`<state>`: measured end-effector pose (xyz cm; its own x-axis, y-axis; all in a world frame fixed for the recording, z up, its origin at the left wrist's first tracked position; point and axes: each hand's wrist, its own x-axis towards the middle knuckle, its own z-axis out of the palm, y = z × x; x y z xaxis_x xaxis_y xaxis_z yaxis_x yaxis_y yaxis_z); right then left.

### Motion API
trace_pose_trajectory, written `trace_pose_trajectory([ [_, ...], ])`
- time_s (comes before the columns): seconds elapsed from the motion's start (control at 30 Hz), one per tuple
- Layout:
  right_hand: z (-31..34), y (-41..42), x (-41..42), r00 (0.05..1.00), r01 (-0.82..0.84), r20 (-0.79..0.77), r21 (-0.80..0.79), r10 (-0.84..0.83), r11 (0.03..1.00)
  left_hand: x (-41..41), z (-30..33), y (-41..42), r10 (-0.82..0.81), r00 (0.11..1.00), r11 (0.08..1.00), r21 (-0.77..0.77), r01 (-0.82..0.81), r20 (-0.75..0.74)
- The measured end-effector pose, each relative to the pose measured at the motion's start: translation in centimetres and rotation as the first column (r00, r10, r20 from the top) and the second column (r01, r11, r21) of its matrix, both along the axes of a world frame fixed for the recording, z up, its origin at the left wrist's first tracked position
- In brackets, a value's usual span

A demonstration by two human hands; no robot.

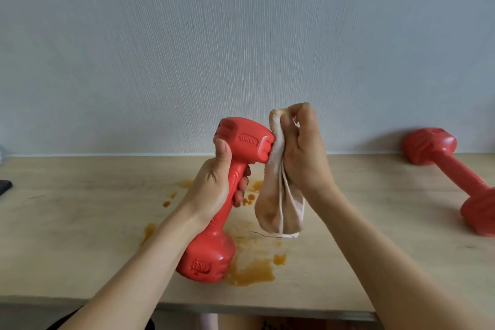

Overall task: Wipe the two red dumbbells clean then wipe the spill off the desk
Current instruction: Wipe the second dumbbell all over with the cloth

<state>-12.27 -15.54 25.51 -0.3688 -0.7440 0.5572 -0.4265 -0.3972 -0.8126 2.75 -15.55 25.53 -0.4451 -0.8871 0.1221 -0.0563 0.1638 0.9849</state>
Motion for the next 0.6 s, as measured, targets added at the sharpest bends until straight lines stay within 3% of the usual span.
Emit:
trace_pose_trajectory([
  [0.17,0.2,-0.2,-1.5,0.993,0.081,0.083,0.029,-0.083,0.996,1.2,-0.4,-0.7,-0.080,0.993,0.996,-0.031,0.078,-0.085],
  [0.27,1.7,0.5,-1.8,0.993,0.092,0.075,-0.078,-0.086,0.993,2.0,-0.5,-1.4,-0.058,0.997,0.987,-0.151,0.050,-0.051],
  [0.37,3.3,1.8,-0.4,0.996,0.058,-0.049,-0.206,-0.070,0.977,2.3,-0.4,-2.0,0.026,1.000,0.966,-0.257,-0.027,-0.009],
  [0.6,2.9,3.5,3.0,0.927,-0.079,-0.373,-0.288,-0.036,0.954,2.6,-1.0,-3.0,0.273,0.945,0.872,-0.461,-0.165,0.179],
])
